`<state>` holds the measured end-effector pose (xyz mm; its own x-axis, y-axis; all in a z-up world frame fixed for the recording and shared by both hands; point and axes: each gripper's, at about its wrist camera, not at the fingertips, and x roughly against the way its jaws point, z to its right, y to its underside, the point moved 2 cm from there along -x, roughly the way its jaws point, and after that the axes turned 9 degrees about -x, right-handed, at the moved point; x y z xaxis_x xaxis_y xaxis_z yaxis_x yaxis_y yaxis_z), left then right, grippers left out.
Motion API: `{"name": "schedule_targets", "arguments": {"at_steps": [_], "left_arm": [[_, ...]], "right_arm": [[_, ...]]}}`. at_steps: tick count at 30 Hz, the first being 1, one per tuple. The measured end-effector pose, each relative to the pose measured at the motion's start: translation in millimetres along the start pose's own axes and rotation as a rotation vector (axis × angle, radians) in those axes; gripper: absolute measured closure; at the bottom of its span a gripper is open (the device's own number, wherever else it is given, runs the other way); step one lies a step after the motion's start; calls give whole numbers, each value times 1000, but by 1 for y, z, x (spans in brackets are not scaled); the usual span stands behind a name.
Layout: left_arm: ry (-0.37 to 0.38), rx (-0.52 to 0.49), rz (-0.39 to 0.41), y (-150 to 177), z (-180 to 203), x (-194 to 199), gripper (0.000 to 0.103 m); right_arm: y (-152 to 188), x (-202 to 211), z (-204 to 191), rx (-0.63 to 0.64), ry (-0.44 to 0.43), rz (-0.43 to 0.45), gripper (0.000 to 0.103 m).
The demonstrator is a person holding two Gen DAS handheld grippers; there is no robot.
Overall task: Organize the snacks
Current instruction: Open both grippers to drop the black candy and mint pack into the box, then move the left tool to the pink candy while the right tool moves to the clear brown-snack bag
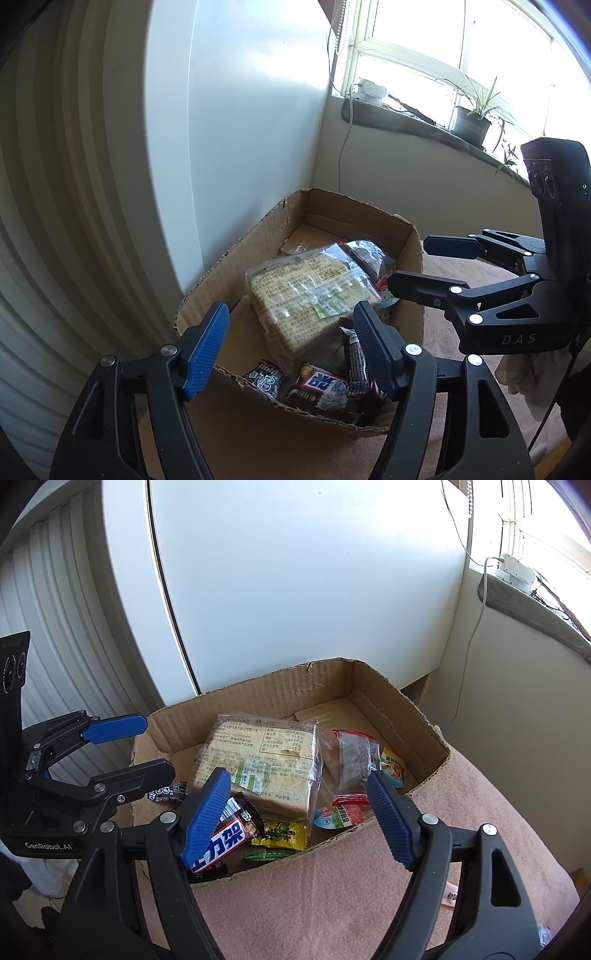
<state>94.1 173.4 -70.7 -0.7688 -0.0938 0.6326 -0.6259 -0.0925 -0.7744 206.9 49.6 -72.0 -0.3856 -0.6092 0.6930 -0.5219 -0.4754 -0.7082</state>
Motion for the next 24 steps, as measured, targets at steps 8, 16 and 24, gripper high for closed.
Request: {"name": "schedule_targets", "arguments": {"at_steps": [8,16,24], "left_arm": [[-6,6,2,1,2,4,32],[13,1,15,-1,15,10,32],[52,-17,31,-3,40,15,32]], "right_arm": [[2,7,4,-13,22,4,24],[13,28,13,-47,44,23,24],[38,58,26,-97,78,63,23]]}}
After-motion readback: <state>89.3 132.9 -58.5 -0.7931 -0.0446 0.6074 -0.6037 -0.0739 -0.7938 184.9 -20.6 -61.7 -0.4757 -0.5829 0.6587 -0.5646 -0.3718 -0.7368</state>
